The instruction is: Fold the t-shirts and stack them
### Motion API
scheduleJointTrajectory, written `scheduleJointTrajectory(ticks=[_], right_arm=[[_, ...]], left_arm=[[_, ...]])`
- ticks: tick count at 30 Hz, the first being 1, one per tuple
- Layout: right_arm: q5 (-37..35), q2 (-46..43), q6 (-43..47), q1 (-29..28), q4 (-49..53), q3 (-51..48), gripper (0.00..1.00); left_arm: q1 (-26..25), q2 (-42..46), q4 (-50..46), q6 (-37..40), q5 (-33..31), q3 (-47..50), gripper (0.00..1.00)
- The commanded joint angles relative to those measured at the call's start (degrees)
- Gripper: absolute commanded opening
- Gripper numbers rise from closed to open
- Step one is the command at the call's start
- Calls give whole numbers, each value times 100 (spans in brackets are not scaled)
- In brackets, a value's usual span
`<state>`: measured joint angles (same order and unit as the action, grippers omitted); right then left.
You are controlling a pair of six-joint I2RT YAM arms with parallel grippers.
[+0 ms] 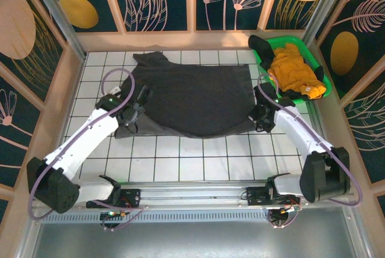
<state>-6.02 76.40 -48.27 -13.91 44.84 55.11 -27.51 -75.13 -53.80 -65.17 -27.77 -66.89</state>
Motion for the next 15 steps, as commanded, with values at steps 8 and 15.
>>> scheduleJointTrajectory(ticks=[8, 15], right_arm=[[-48, 900, 313, 361, -365, 826, 0], [137, 1560, 477, 473, -548, 1226, 0]], left_arm=[[582, -971, 1023, 1606, -386, -782, 0], [773, -1554, 1403, 2168, -487, -1078, 0]])
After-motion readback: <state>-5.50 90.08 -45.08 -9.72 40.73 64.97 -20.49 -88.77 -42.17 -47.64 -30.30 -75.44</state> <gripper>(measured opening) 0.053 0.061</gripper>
